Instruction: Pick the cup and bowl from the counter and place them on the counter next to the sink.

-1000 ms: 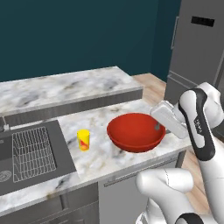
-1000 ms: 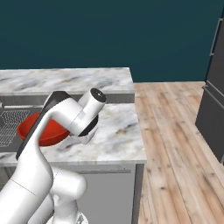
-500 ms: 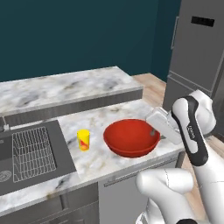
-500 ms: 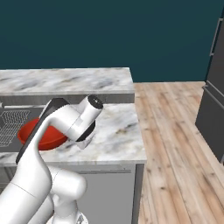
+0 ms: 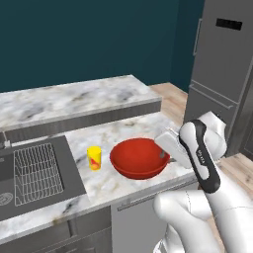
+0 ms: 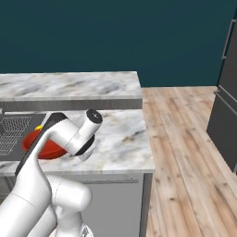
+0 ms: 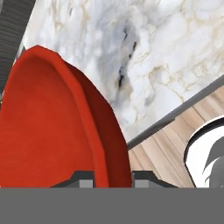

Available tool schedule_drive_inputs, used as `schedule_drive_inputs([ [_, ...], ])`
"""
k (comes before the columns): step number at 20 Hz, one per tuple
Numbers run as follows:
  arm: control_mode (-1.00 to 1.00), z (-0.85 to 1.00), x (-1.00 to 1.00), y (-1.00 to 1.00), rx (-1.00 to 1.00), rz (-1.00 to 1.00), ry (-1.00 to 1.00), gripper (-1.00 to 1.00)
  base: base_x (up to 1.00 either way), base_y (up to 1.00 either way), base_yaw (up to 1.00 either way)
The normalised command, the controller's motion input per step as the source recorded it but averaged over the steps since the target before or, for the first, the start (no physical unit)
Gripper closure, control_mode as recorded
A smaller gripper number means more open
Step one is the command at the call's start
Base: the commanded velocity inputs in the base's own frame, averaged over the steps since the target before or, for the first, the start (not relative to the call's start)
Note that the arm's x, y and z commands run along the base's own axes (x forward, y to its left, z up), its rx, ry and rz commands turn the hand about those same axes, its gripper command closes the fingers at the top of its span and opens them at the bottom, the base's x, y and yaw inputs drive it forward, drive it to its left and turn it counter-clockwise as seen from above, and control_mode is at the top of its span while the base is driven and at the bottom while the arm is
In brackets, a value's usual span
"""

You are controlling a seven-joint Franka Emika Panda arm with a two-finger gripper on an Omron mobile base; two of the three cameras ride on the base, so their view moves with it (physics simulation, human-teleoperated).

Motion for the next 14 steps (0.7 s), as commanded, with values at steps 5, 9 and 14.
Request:
schedule_drive_inputs([
  [5, -1.0, -0.32, 0.06, 0.09, -0.01, -0.06, 0.01, 1.0, 0.0, 0.0, 0.0],
  [9, -1.0, -0.28, 0.0, 0.01, 0.0, -0.05, 0.0, 1.0, 0.0, 0.0, 0.0],
  [14, -1.0, -0.2, 0.0, 0.0, 0.0, -0.04, 0.0, 1.0, 0.0, 0.0, 0.0],
])
